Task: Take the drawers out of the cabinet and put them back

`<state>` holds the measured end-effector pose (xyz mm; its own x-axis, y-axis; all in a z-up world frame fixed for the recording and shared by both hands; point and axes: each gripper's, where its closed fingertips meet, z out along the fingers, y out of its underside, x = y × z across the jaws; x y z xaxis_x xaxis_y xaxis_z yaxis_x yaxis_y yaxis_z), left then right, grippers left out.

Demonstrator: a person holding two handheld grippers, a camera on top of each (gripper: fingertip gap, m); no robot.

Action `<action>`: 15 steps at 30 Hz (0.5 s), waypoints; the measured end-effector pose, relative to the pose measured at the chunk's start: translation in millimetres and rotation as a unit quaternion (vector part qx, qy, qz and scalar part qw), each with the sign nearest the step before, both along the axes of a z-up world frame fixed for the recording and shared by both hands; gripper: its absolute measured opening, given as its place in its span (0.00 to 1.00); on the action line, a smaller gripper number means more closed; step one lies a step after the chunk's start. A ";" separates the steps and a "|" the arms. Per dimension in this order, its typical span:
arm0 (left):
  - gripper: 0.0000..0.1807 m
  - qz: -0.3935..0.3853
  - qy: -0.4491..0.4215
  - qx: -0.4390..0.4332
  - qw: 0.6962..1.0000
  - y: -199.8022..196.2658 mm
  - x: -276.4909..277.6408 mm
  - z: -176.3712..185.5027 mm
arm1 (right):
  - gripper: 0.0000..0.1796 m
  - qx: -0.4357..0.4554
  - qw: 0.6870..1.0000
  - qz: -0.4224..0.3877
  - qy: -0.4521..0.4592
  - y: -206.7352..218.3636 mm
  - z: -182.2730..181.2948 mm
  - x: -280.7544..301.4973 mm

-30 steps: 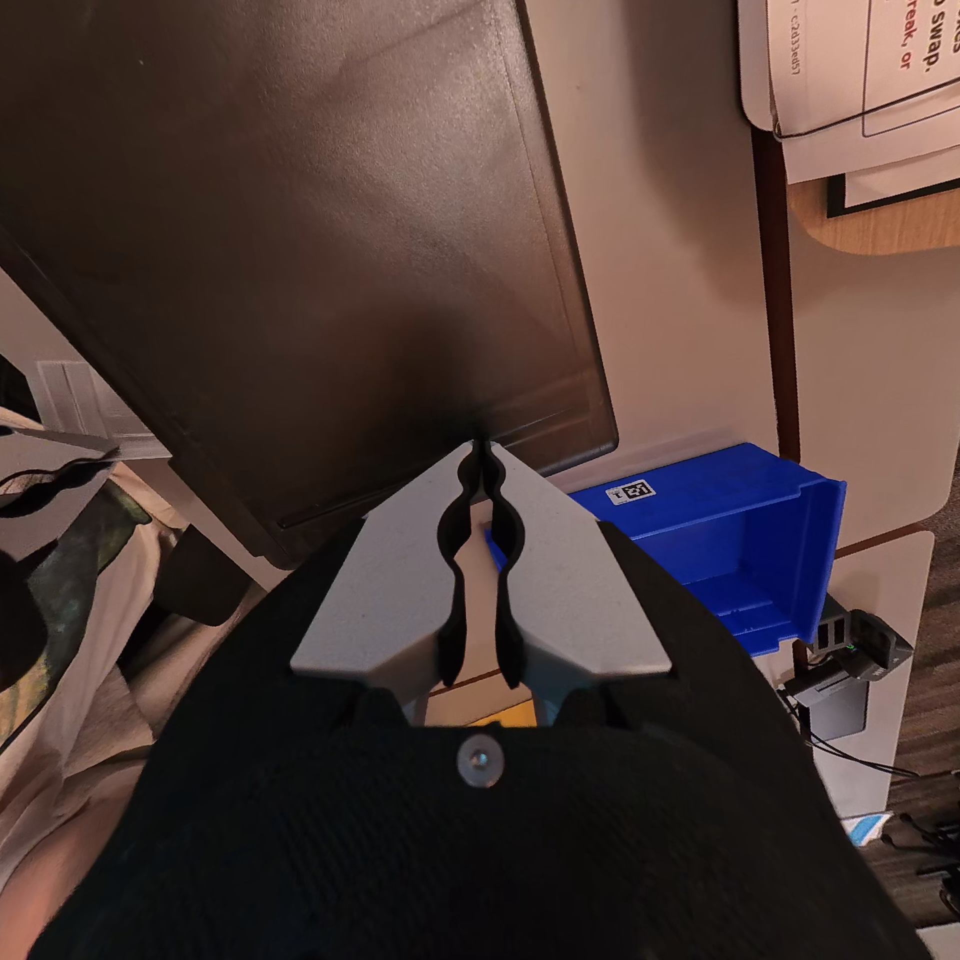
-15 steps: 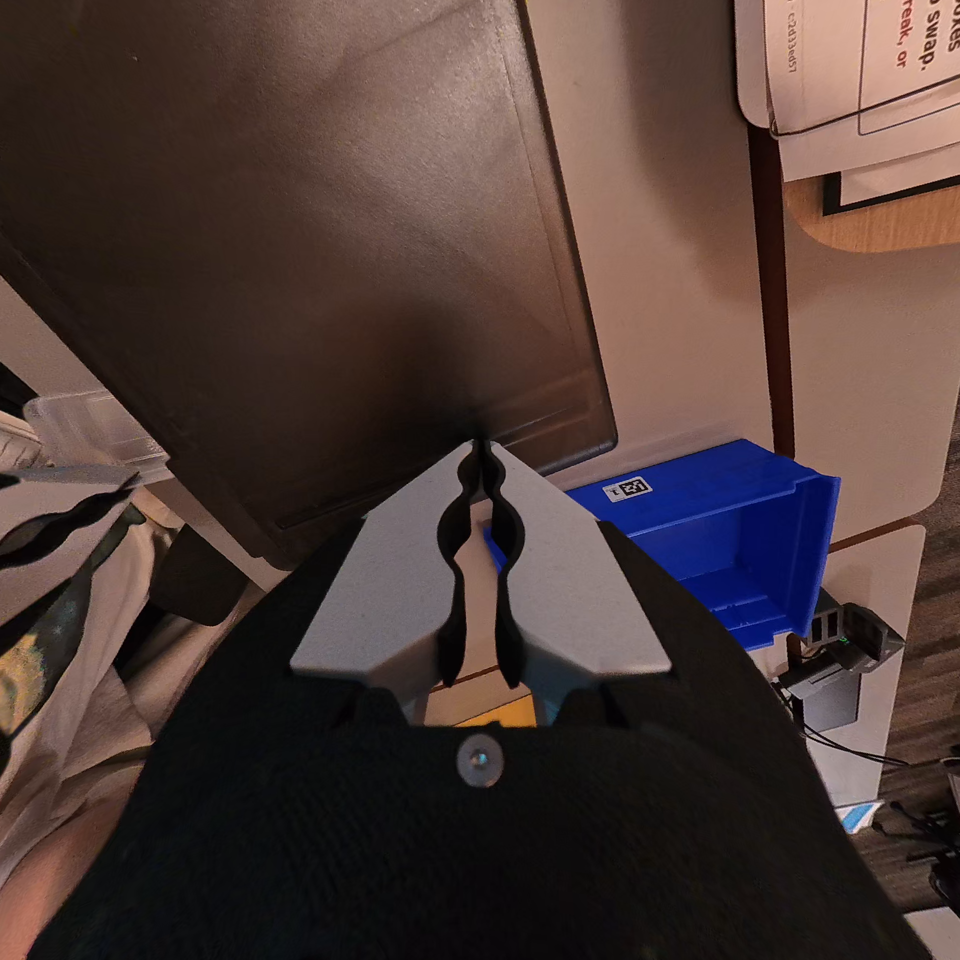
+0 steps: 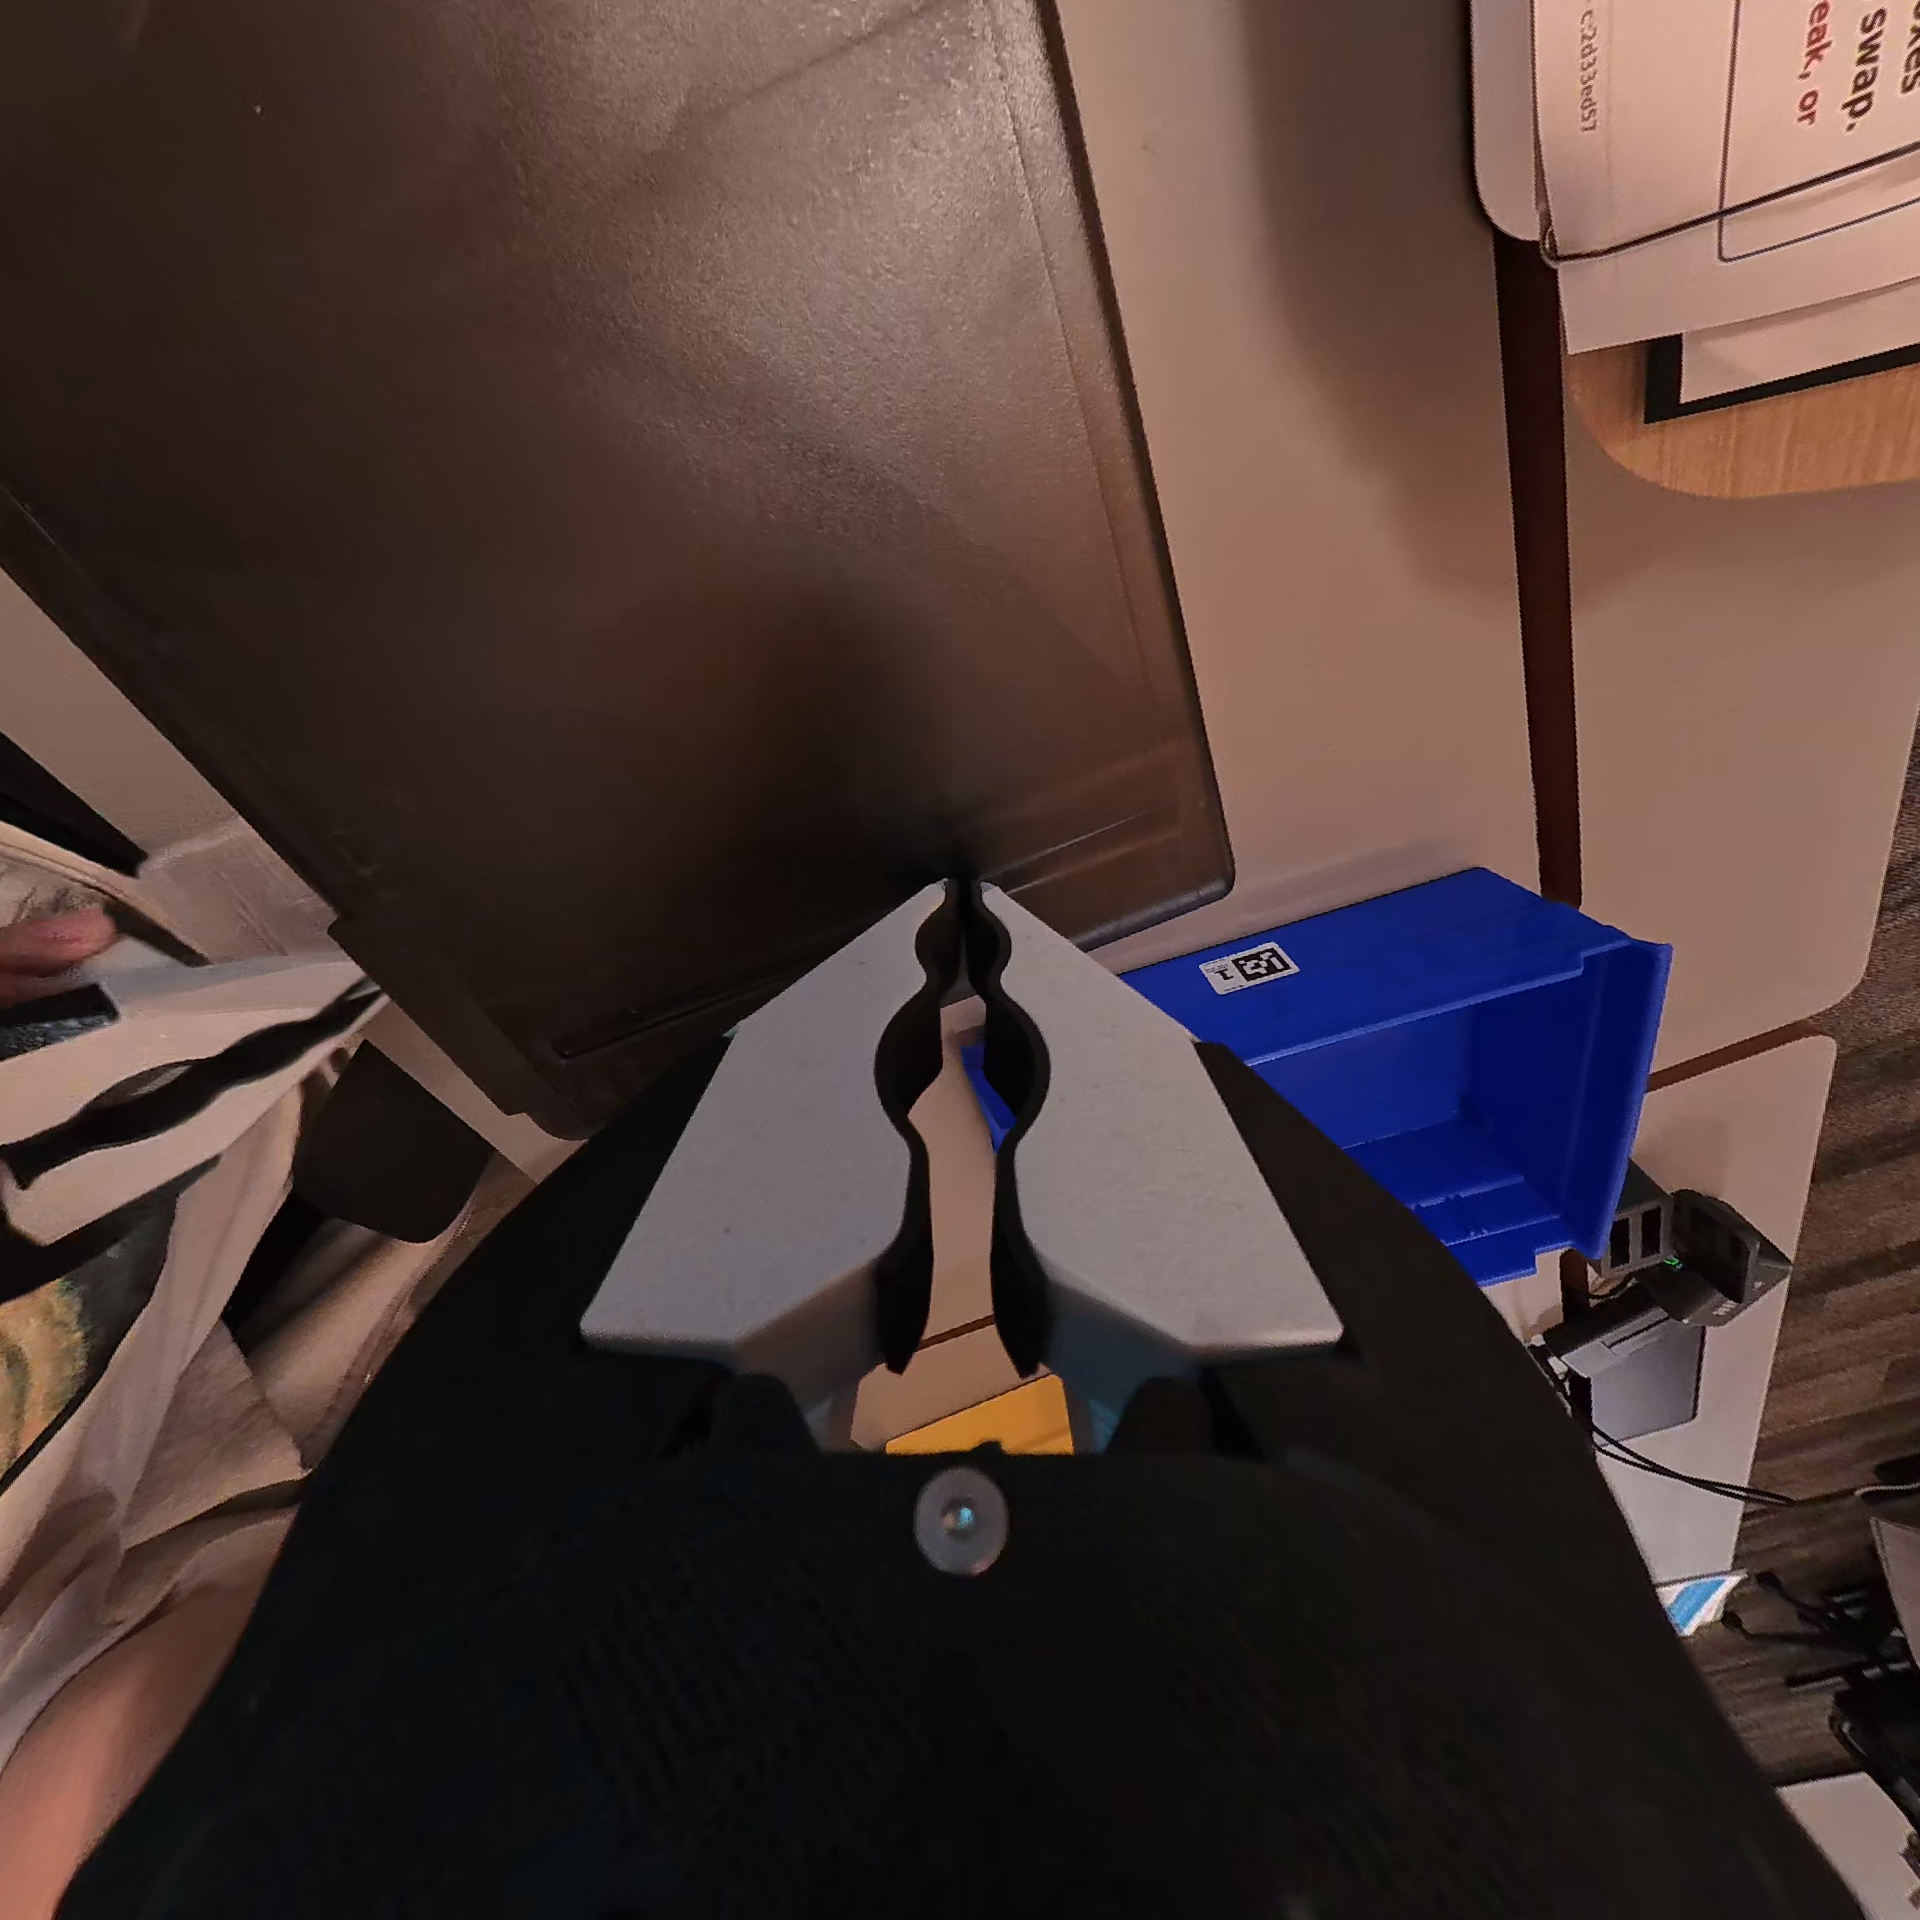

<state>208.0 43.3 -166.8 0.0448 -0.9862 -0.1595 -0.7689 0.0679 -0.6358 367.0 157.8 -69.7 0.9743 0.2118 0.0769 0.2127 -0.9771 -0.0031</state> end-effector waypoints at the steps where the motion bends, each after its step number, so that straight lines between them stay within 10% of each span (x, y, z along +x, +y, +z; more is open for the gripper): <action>1: 0.02 -0.007 -0.025 0.023 0.999 -1.4 3.3 -2.7 | 0.00 0.000 1.000 0.000 -0.001 0.0 0.0 0.0; 15: 0.03 -0.024 -0.215 0.299 0.929 34.4 69.7 -13.5 | 0.00 -0.003 1.000 -0.005 -0.006 0.1 0.1 -0.1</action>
